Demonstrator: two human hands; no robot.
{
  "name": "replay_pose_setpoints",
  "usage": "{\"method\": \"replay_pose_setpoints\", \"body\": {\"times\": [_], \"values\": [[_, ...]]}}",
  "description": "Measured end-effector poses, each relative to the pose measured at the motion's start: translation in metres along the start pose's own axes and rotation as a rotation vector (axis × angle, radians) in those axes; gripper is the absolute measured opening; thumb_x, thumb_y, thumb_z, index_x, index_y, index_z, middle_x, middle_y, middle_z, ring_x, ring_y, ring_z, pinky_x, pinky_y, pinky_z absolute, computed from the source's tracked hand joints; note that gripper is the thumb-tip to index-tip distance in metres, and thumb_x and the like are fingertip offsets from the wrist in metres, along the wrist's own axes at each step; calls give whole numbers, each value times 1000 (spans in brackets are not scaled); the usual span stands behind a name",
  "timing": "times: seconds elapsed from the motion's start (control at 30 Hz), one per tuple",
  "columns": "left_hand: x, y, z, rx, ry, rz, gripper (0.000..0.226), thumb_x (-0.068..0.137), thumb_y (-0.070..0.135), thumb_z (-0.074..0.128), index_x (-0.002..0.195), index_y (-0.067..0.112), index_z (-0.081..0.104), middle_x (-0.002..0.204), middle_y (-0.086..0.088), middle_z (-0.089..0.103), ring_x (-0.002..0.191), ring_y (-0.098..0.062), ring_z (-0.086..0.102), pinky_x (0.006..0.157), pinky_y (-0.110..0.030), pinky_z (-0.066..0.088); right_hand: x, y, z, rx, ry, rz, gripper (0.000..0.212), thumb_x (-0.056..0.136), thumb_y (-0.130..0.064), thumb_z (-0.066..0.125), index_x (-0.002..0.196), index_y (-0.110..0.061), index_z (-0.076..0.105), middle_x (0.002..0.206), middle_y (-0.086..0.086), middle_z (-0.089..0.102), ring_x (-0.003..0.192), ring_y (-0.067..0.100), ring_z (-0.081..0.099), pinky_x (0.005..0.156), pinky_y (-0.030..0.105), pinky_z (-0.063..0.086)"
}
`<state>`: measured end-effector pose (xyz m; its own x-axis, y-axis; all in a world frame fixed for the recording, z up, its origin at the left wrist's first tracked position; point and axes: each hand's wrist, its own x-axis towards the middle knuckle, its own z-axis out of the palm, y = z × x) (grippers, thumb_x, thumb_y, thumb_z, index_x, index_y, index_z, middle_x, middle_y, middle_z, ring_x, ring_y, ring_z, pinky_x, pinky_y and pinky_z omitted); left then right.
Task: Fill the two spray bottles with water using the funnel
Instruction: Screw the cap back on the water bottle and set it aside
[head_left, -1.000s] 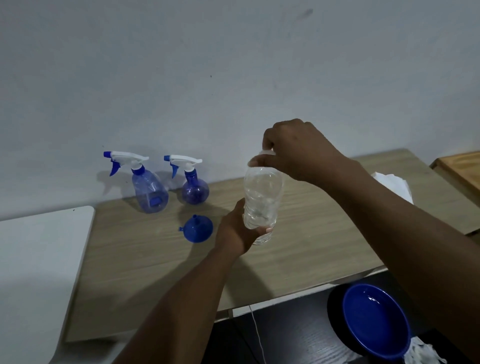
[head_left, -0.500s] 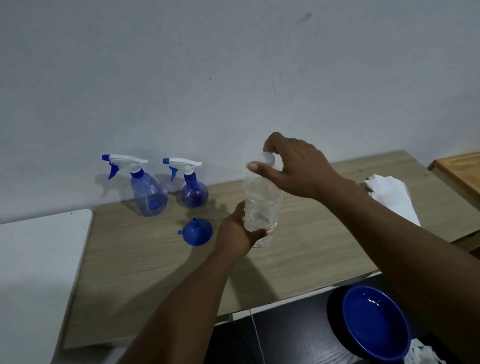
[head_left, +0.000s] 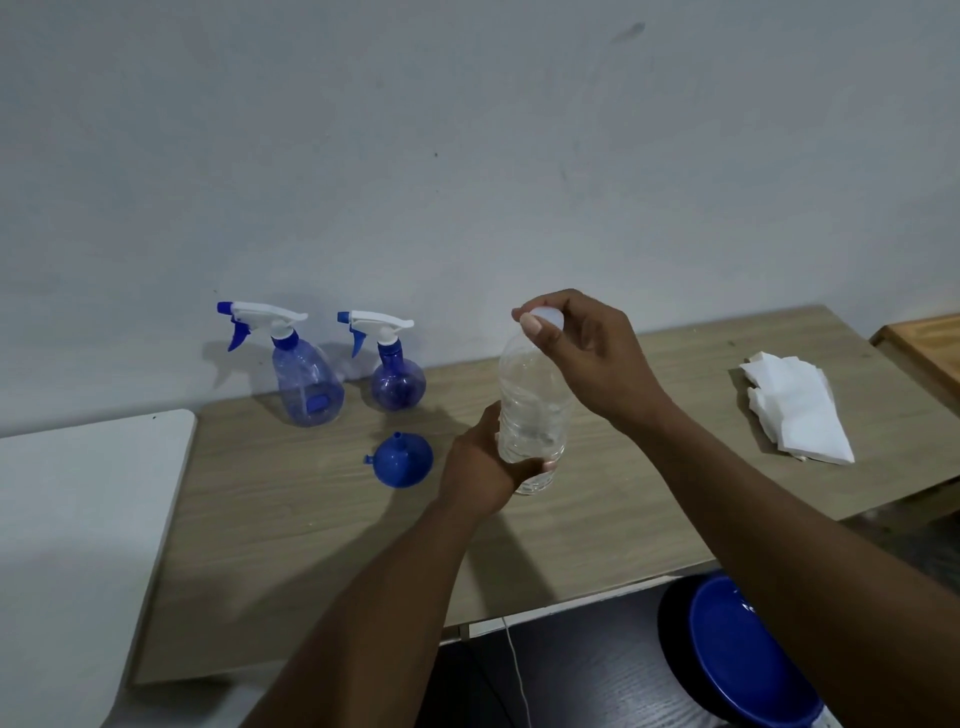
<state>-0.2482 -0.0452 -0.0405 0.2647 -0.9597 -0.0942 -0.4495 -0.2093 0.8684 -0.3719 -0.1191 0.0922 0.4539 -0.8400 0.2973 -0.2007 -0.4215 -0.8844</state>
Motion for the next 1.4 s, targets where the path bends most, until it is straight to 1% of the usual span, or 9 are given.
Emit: {"method": "replay_pose_setpoints", "body": {"times": [0.13, 0.27, 0.4, 0.53, 0.63, 0.77, 0.97, 1.23, 1.4], "values": [[4, -2, -3, 35, -29, -4, 93, 64, 57, 84, 142, 39, 36, 131, 4, 63, 116, -18, 62, 95, -35, 52, 3, 0, 3, 2, 40, 19, 41, 81, -50, 75, 102, -16, 69, 104, -4, 75, 102, 16, 70, 92, 53, 55], [7, 1, -11, 170, -71, 21, 98, 56, 59, 86, 138, 41, 37, 125, 6, 65, 114, -16, 62, 91, -31, 52, -9, 19, 0, -6, -33, 64, 68, 66, -54, 85, 119, -24, 56, 119, -6, 65, 111, 11, 64, 96, 43, 55], [11, -21, -34, 500, 7, 11, 115, 57, 68, 79, 151, 33, 24, 146, -1, 42, 136, -23, 38, 107, -43, 42, -26, 55, -2, 8, -55, 157, 99, 52, -58, 93, 136, -33, 47, 137, -9, 57, 128, 10, 56, 102, 50, 51], [11, -51, -66, 665, 167, -10, 85, 77, 51, 74, 148, 24, 35, 143, -6, 44, 130, -29, 41, 103, -45, 41, -40, 81, 5, -17, -116, 229, 111, 47, -56, 97, 142, -39, 43, 139, -18, 56, 129, 5, 54, 101, 48, 53], [7, -61, -80, 741, 158, -89, 57, 88, 40, 64, 140, 23, 46, 132, -7, 49, 120, -29, 50, 97, -42, 42, -50, 96, 13, -34, -107, 258, 110, 48, -56, 95, 142, -36, 44, 133, -22, 57, 124, 4, 56, 100, 42, 54], [8, -69, -84, 661, 139, -127, 27, 94, 28, 55, 119, 21, 60, 113, -5, 56, 97, -23, 59, 85, -37, 47, -52, 102, 21, -91, -94, 219, 91, 59, -47, 92, 137, -31, 47, 122, -27, 57, 109, -11, 57, 84, 7, 50], [20, -52, -76, 585, 163, -108, 19, 95, 26, 57, 110, 16, 64, 107, -4, 60, 90, -18, 58, 75, -29, 38, -32, 114, 7, -199, -5, 193, 77, 64, -59, 85, 125, -19, 61, 111, -7, 72, 102, 13, 69, 88, 40, 59], [87, -10, -61, 558, 219, -58, 19, 94, 20, 59, 111, 15, 66, 104, -3, 66, 95, -20, 63, 77, -27, 39, 52, 122, -30, -263, 67, 151, 87, 58, -71, 83, 127, -24, 57, 117, -7, 69, 108, 15, 66, 92, 44, 57], [133, -11, -45, 535, 253, -64, 18, 92, 19, 63, 109, 13, 67, 107, -7, 61, 94, -24, 64, 80, -37, 53, 94, 146, -36, -251, 79, 188, 92, 54, -68, 84, 128, -22, 55, 123, -6, 66, 116, 18, 62, 99, 45, 52]]}}
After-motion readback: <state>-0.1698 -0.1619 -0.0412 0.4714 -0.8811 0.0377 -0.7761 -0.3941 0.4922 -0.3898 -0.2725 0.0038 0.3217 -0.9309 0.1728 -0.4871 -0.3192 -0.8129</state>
